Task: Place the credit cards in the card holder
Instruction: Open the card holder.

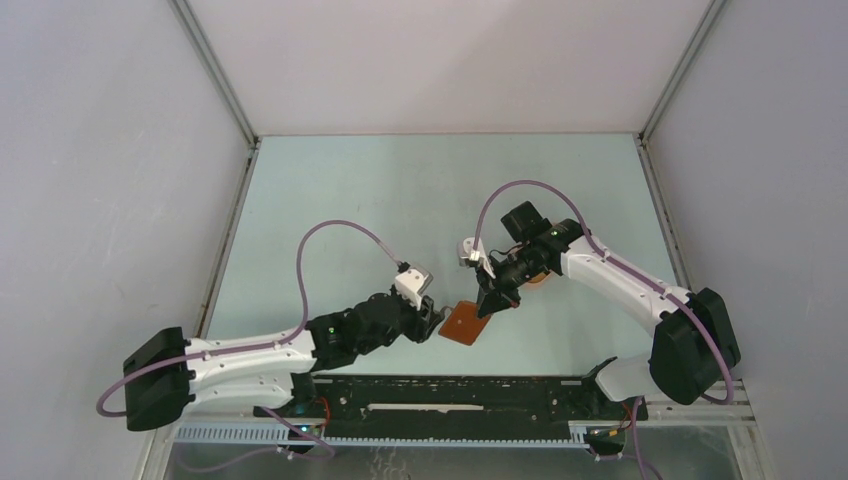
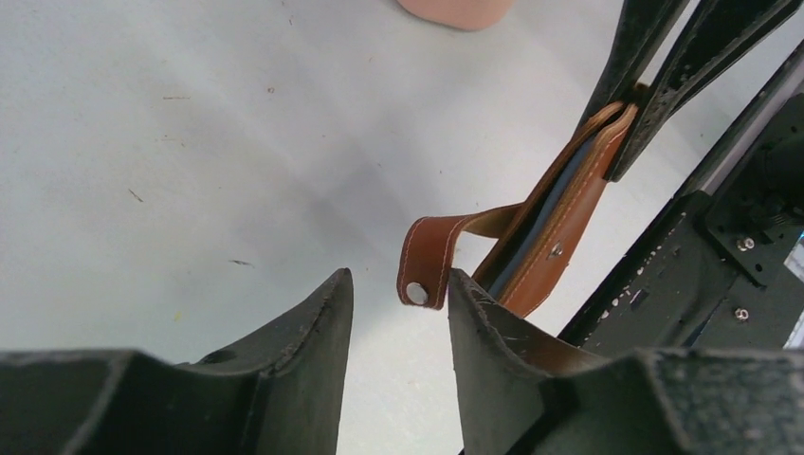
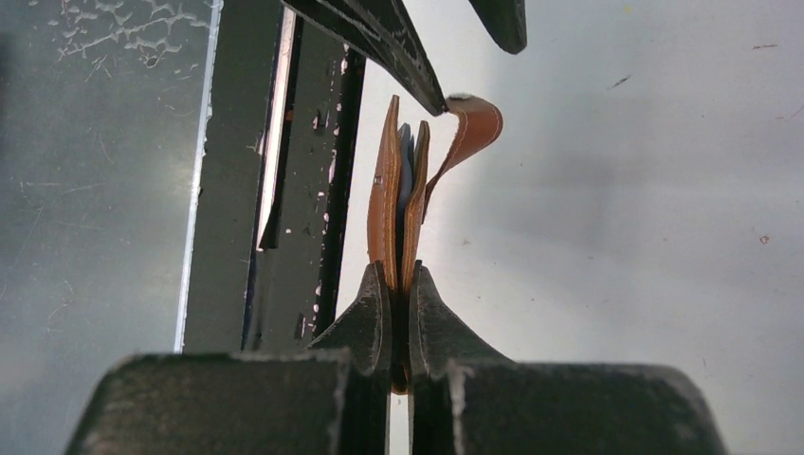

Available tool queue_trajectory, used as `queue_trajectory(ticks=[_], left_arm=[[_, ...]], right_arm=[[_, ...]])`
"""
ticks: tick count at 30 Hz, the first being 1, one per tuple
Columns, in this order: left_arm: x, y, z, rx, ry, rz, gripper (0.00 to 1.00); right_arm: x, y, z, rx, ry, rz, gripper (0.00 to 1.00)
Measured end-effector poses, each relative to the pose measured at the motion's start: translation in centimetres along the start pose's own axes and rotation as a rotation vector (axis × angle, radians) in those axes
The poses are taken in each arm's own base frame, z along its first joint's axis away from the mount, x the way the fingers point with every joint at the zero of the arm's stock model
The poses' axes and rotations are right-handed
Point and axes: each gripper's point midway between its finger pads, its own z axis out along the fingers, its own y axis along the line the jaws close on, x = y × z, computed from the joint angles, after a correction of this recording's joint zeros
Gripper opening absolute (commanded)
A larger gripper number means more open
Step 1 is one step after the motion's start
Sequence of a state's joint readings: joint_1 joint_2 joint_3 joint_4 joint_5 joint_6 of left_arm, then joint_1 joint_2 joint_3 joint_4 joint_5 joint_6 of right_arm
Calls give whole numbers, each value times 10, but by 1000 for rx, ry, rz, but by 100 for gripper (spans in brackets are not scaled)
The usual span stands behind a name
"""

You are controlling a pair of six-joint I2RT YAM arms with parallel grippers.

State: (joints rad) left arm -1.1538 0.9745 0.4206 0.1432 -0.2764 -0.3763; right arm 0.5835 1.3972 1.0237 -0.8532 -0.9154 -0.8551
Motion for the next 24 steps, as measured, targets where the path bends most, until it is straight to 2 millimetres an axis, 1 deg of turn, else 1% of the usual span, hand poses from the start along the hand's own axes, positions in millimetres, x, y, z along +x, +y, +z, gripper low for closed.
queue_trajectory(ticks=[7, 12, 14, 18, 24], left_arm=[[15, 1, 7, 9, 52, 46, 58], [8, -5, 9, 45, 23, 61, 66], [7, -7, 8, 68, 2, 64, 67], [12, -10, 4, 115, -17, 82, 67], [11, -22, -1, 196, -38, 104, 66]], right_arm=[[-1, 1, 0, -6, -4, -6, 0], [1, 4, 0, -16, 1, -2, 0], [2, 6, 0, -24, 4, 0, 0], [4, 10, 0, -48, 5, -16, 0], [7, 15, 0, -76, 7, -69, 0]])
